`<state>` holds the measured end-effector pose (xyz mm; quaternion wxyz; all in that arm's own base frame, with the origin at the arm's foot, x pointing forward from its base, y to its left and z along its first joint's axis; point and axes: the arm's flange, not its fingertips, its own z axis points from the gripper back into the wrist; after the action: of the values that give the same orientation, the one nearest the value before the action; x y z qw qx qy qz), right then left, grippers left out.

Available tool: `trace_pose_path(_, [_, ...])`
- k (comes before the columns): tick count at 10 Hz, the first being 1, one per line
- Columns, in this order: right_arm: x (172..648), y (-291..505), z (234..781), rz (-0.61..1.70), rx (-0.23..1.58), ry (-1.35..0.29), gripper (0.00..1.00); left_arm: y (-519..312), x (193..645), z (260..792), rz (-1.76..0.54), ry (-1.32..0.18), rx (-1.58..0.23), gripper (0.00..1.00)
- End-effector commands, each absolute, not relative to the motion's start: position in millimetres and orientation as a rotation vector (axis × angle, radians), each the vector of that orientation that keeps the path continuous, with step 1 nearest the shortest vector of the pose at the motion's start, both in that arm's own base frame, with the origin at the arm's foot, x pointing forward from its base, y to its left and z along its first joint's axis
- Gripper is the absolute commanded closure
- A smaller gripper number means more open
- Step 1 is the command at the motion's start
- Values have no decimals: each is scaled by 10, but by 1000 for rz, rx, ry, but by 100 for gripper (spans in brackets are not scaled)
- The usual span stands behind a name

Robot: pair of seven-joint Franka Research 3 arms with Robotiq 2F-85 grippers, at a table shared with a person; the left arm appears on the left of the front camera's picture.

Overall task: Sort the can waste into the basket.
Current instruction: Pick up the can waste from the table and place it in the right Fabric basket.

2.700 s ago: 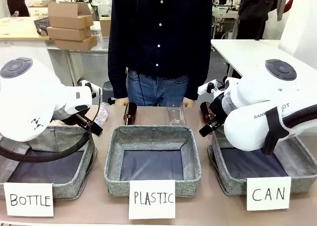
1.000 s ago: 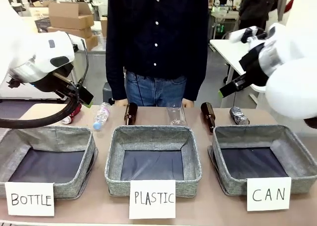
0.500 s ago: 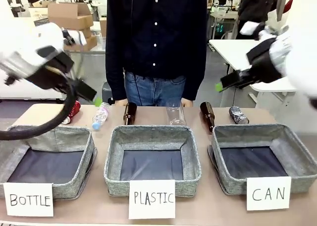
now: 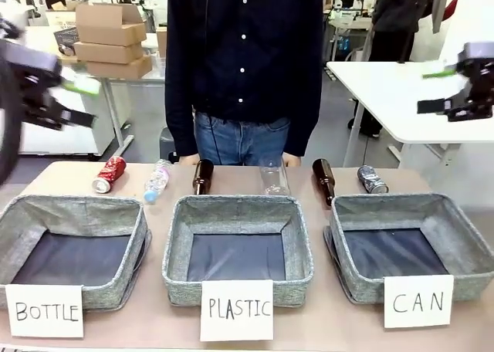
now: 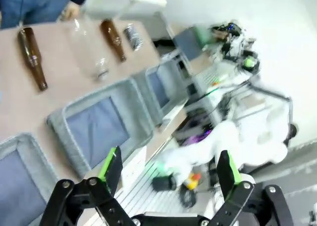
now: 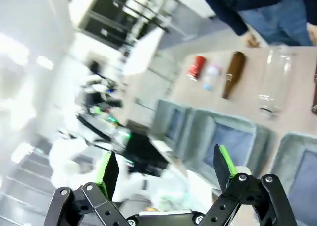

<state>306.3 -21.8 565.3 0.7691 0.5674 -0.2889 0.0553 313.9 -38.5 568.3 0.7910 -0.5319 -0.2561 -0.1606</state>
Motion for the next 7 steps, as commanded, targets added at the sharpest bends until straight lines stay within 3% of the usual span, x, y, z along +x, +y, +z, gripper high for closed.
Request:
trace_pose_path(1, [3023, -266, 5312, -49, 1283, -614, 0, -201, 2878, 5364, -256, -658, -1200, 0])
trace_pose_path(2, [3063, -218, 5653, 120, 1231, -627, 0, -68, 2899, 5291, -92, -693, -1201, 0])
trace_pose_path(3, [3063, -218, 5653, 120, 1231, -627, 0, -159, 3149, 5710, -277, -595, -1198, 0])
trace_pose_path(7, [3063, -218, 5653, 120, 1231, -627, 0, -159, 3149, 5710, -277, -595, -1198, 0])
